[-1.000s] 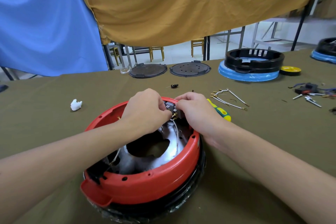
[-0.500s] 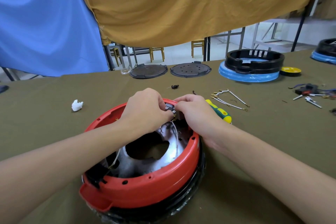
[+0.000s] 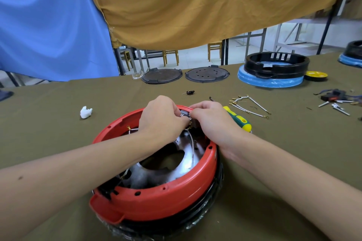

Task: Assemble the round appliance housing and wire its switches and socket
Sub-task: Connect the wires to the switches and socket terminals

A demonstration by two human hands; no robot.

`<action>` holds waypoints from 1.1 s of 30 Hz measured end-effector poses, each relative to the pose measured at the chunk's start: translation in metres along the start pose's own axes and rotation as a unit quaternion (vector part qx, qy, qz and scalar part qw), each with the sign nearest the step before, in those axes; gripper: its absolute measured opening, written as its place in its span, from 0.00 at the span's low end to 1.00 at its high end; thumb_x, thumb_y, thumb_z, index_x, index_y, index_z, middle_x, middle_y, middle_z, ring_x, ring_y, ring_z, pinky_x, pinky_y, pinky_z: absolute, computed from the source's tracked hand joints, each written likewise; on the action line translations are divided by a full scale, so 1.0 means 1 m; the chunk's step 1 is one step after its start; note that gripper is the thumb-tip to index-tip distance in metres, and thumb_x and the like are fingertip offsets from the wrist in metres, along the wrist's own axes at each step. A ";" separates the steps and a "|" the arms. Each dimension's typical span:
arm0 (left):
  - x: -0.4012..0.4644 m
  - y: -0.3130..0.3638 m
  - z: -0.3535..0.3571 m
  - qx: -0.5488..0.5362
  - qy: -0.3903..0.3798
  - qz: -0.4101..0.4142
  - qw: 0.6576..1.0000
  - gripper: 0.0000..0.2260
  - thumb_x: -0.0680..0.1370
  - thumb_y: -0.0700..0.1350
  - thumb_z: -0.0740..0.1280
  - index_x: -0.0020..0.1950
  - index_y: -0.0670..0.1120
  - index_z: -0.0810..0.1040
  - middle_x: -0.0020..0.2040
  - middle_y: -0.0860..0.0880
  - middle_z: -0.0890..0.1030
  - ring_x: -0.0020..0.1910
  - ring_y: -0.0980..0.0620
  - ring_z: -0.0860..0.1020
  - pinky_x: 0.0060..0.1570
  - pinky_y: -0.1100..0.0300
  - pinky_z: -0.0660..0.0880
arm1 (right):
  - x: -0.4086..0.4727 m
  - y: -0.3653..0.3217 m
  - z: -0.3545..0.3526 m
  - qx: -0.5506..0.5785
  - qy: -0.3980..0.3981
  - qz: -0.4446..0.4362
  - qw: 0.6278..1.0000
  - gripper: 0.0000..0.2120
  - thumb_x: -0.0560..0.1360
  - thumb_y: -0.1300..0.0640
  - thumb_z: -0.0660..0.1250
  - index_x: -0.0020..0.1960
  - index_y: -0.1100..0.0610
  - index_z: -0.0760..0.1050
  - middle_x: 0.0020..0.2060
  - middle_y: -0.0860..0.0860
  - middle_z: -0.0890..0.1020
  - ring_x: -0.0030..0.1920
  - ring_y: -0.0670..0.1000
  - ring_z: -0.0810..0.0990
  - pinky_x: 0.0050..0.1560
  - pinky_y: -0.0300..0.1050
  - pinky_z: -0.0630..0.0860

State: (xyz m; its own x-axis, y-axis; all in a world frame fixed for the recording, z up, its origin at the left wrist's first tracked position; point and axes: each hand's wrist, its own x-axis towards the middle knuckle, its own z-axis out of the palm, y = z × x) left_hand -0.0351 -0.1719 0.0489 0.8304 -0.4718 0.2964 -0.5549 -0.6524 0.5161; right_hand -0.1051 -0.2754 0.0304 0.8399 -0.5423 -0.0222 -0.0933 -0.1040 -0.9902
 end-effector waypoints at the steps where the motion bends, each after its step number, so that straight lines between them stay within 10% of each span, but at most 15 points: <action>1: 0.000 0.000 0.001 -0.004 0.004 -0.002 1.000 0.05 0.69 0.46 0.73 0.36 0.46 0.80 0.34 0.49 0.80 0.39 0.46 0.81 0.39 0.54 0.78 | -0.001 0.000 0.000 0.003 0.001 0.001 1.000 0.10 0.75 0.61 0.64 0.54 0.55 0.79 0.44 0.54 0.83 0.48 0.55 0.82 0.54 0.55 0.79; 33: 0.001 -0.002 0.005 0.017 0.015 0.014 1.000 0.07 0.70 0.48 0.72 0.35 0.46 0.79 0.32 0.51 0.79 0.37 0.48 0.78 0.33 0.59 0.68 | -0.001 0.002 0.002 0.032 0.006 0.023 0.999 0.11 0.74 0.63 0.63 0.53 0.54 0.79 0.47 0.57 0.84 0.50 0.58 0.83 0.56 0.59 0.80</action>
State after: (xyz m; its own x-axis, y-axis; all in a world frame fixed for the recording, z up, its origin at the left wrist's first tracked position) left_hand -0.0335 -0.1738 0.0440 0.8150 -0.4726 0.3353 -0.5794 -0.6586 0.4801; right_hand -0.1048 -0.2739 0.0284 0.8288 -0.5556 -0.0660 -0.0964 -0.0255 -0.9950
